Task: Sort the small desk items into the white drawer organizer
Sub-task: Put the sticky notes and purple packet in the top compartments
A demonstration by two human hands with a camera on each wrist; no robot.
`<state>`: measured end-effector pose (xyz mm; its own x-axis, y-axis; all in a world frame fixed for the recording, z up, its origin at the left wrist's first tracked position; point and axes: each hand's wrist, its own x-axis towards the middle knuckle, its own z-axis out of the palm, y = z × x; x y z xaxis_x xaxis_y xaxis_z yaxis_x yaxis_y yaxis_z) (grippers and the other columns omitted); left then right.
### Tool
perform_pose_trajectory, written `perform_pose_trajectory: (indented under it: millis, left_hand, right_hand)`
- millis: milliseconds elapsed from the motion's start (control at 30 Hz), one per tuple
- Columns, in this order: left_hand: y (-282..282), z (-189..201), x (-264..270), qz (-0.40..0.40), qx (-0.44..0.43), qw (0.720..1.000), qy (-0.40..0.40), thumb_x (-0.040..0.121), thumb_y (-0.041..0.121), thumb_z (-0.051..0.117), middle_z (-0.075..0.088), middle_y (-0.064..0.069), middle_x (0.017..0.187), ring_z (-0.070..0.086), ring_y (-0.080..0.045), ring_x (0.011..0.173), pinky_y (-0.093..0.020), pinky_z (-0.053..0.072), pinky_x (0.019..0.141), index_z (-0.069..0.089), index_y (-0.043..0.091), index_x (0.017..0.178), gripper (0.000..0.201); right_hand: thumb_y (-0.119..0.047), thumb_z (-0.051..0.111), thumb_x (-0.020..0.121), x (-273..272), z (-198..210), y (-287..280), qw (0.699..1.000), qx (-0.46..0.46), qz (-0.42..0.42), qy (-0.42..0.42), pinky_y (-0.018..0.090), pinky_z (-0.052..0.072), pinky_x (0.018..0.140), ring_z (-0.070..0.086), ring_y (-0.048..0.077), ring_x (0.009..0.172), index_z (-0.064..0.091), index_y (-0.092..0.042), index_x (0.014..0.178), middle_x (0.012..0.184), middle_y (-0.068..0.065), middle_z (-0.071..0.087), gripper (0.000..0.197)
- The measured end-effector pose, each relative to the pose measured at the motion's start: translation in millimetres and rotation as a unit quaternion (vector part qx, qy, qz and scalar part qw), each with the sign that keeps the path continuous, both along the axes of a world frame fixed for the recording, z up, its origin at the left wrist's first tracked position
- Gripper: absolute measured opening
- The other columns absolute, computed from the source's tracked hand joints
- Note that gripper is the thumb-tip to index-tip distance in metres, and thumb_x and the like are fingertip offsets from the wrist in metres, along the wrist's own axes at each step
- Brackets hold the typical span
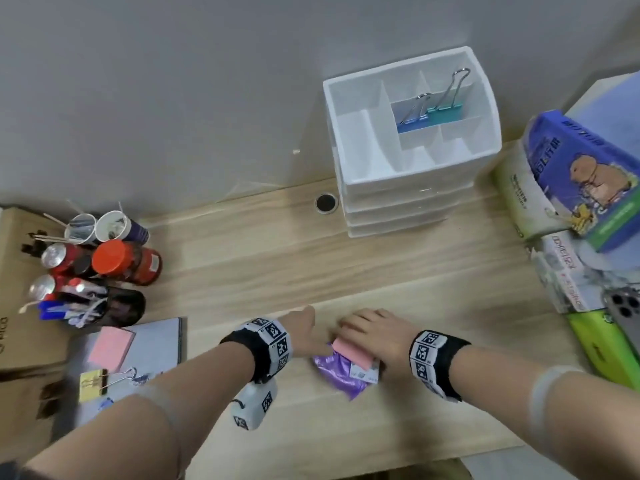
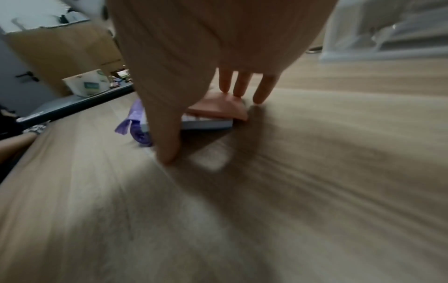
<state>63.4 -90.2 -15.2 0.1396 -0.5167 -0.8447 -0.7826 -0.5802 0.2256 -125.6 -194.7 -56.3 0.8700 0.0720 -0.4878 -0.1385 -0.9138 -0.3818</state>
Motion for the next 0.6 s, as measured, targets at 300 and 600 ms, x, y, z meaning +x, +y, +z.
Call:
perform_pose_trajectory:
  millis: [300,600]
  left_hand:
    - [-20.5,0.3,-15.9,0.093,-0.099,0.989,0.054,0.074,0.043,0.064,0.065,-0.005,0.111,0.063,-0.026,0.098,-0.032,0.048,0.08,0.052,0.017,0.122,0.055]
    - [-83.1,140.4,10.2,0.102,-0.314,0.933,0.141,0.09,0.018,0.059,0.068,0.0,0.079,0.054,-0.007,0.051,-0.027,0.05,0.055,0.068,0.02,0.106,0.019]
  right_hand:
    - [-0.029,0.059,0.088,6.8,11.8,-31.1,0.966,0.135,-0.192,-0.111,0.041,0.049,0.089,0.059,0.026,0.104,0.066,-0.023,0.116,0.11,0.002,0.069,0.029]
    - [-0.015,0.075,0.075,16.1,131.1,-76.4,0.799,0.36,-0.44,-0.197,0.019,0.046,0.068,0.057,0.001,0.077,0.049,-0.029,0.103,0.093,-0.005,0.06,0.04]
